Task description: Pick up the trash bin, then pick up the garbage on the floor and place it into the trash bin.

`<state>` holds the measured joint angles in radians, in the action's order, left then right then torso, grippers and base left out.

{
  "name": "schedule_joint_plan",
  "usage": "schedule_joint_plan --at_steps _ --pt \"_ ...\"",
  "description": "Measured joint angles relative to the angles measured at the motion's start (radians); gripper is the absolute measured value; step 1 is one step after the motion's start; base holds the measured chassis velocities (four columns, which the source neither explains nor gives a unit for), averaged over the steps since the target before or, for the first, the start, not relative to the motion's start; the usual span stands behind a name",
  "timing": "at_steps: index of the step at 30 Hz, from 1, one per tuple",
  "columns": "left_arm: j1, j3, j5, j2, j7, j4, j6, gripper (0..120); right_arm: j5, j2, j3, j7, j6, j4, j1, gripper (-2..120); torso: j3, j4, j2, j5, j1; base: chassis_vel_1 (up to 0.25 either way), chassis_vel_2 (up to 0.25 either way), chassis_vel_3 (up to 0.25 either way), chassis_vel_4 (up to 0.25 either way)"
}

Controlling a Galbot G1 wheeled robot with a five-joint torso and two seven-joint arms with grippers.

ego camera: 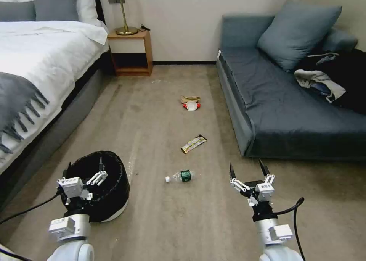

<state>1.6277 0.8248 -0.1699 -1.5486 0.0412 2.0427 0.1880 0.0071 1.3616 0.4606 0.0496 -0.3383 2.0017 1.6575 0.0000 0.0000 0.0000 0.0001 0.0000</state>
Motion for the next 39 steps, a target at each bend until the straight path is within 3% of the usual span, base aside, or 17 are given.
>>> schedule_joint_plan --at_steps 2,3,6,7,8,10,11,13,14,15,19,26,37,39 --pt "0.003 -0.015 -0.010 0.005 -0.063 0.011 -0.033 100 0.000 -0.025 -0.014 0.030 0.035 0.022 0.006 100 0.000 0.0000 0.000 0.0000 0.000 0.000 0.000 0.000 0.000" --pt "0.003 -0.015 -0.010 0.005 -0.063 0.011 -0.033 100 0.000 -0.025 -0.014 0.030 0.035 0.022 0.006 100 0.000 0.0000 0.000 0.0000 0.000 0.000 0.000 0.000 0.000" --pt "0.002 -0.026 -0.091 0.012 -0.292 0.077 -0.215 100 -0.014 -0.055 -0.044 0.098 0.105 0.062 0.002 100 0.000 0.0000 0.000 -0.0001 0.000 0.000 0.000 0.000 0.000" --pt "-0.002 -0.024 -0.132 0.013 -0.333 0.091 -0.248 100 -0.017 -0.061 -0.048 0.105 0.117 0.068 -0.001 100 0.000 0.0001 0.000 0.0000 0.000 0.000 0.000 0.000 0.000" --pt "-0.002 -0.024 -0.132 0.013 -0.333 0.091 -0.248 100 -0.017 -0.061 -0.048 0.105 0.117 0.068 -0.001 100 0.000 0.0001 0.000 0.0000 0.000 0.000 0.000 0.000 0.000" --pt "-0.024 -0.005 -0.260 0.020 -0.430 0.112 -0.311 100 0.004 -0.080 -0.054 0.098 0.160 0.090 0.001 100 0.000 0.0000 0.000 0.0000 0.000 0.000 0.000 0.000 0.000" --pt "-0.024 -0.005 -0.260 0.020 -0.430 0.112 -0.311 100 0.004 -0.080 -0.054 0.098 0.160 0.090 0.001 100 0.000 0.0000 0.000 0.0000 0.000 0.000 0.000 0.000 0.000" --pt "-0.057 0.017 -0.400 0.034 -0.534 0.105 -0.393 100 0.057 -0.105 -0.055 0.062 0.224 0.105 0.003 100 0.000 0.0001 0.000 0.0000 0.000 0.000 0.000 0.000 0.000" --pt "-0.057 0.017 -0.400 0.034 -0.534 0.105 -0.393 100 0.057 -0.105 -0.055 0.062 0.224 0.105 0.003 100 0.000 0.0001 0.000 0.0000 0.000 0.000 0.000 0.000 0.000" --pt "-0.075 0.020 -0.474 0.037 -0.584 0.090 -0.452 100 0.065 -0.117 -0.051 0.053 0.288 0.112 0.002 100 0.000 0.0000 0.000 -0.0002 0.000 0.000 0.000 0.000 0.000" --pt "-0.101 0.025 -0.521 0.045 -0.641 0.045 -0.519 100 0.077 -0.128 -0.049 0.061 0.372 0.118 -0.009 100 0.000 0.0000 0.000 -0.0001 0.000 0.000 0.000 0.000 0.000" --pt "-0.134 0.031 -0.555 0.058 -0.700 -0.009 -0.618 100 0.061 -0.128 -0.038 0.039 0.404 0.111 -0.013 100 0.000 0.0000 0.000 -0.0002 0.000 0.000 0.000 0.000 0.000" --pt "-0.179 0.027 -0.548 0.057 -0.701 -0.101 -0.639 100 0.025 -0.126 -0.037 0.034 0.356 0.080 -0.013 100 0.000 0.0000 0.000 -0.0002 0.000 0.000 0.000 0.000 0.000" --pt "-0.181 0.026 -0.540 0.056 -0.697 -0.110 -0.638 93 0.023 -0.125 -0.038 0.034 0.346 0.078 -0.013 100 0.000 0.0000 0.000 -0.0001 0.000 0.000 0.000 0.000 0.000"
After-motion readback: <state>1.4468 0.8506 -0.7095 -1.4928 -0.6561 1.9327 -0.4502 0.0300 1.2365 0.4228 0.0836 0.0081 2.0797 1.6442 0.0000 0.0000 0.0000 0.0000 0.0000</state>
